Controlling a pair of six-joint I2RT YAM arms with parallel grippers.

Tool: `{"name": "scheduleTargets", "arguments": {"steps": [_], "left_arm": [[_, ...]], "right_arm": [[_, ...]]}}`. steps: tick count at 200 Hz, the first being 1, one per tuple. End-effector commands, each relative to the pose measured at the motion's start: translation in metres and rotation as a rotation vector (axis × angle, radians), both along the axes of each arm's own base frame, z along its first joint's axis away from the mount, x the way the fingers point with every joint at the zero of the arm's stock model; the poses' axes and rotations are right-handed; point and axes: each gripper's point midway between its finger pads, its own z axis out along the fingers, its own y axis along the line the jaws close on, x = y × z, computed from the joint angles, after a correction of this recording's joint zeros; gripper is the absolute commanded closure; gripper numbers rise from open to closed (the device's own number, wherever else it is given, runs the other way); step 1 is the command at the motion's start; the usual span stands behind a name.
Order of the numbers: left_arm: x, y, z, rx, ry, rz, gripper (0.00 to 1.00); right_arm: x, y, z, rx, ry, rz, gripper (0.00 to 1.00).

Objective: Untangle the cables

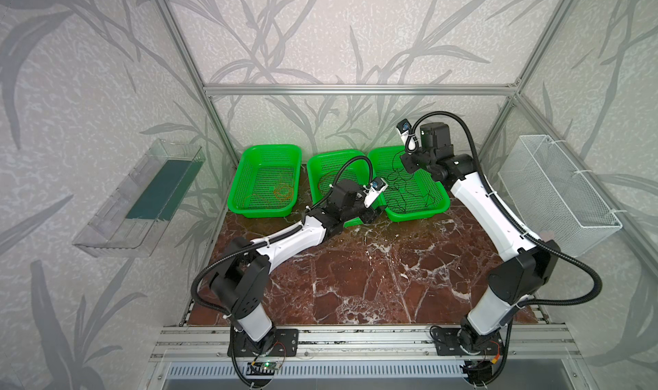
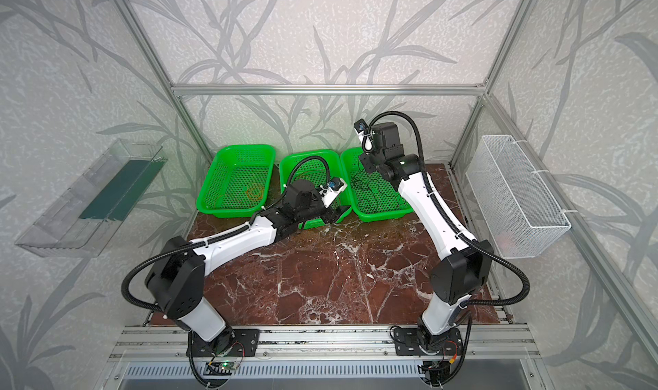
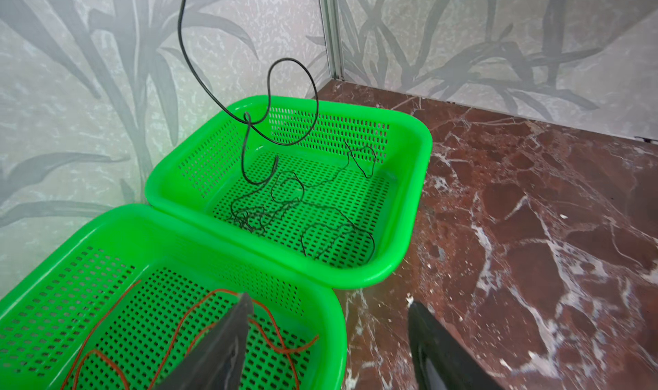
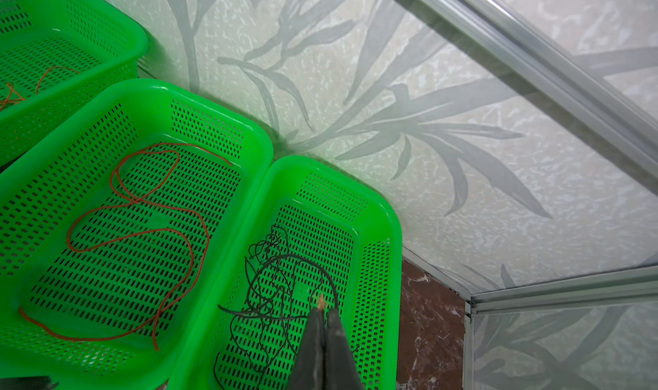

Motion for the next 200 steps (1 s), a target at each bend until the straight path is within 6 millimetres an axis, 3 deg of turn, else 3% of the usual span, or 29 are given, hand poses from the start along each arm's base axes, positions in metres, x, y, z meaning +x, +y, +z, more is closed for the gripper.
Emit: {"name": "scheduleTargets", "arguments": {"steps": [1, 38, 99, 115, 127, 157, 200], "left_arm": [[0.028, -0.014, 0.023, -0.074, -0.098, 0.048, 0.25], [0.062, -0.030, 0.032, -0.182, -0.168, 0.106, 0.17], [0.068, -0.061, 0.051, -0.309, -0.138, 0.010, 0.22], [0.070, -0.066, 0.048, -0.302, -0.122, -0.004, 0.31], [0.072, -0.072, 0.049, -0.315, -0.118, -0.024, 0.45], [0.077, -0.082, 0.044, -0.316, -0.096, -0.048, 1.00], [0.100, -0.052, 0.004, -0.309, -0.015, 0.047, 1.00]], "right_arm": [[-0.005, -0.004, 0.028, 0.029, -0.049, 0.004, 1.00], [-0.022, -0.006, 0.046, 0.066, -0.059, 0.037, 1.00], [-0.028, -0.010, 0.041, 0.069, -0.040, 0.041, 1.00], [-0.027, -0.010, 0.039, 0.075, -0.037, 0.035, 1.00], [-0.027, -0.011, 0.038, 0.078, -0.036, 0.032, 1.00], [-0.019, -0.032, 0.044, 0.083, -0.058, -0.070, 1.00], [-0.022, -0.089, 0.090, 0.176, -0.198, -0.272, 1.00]]}}
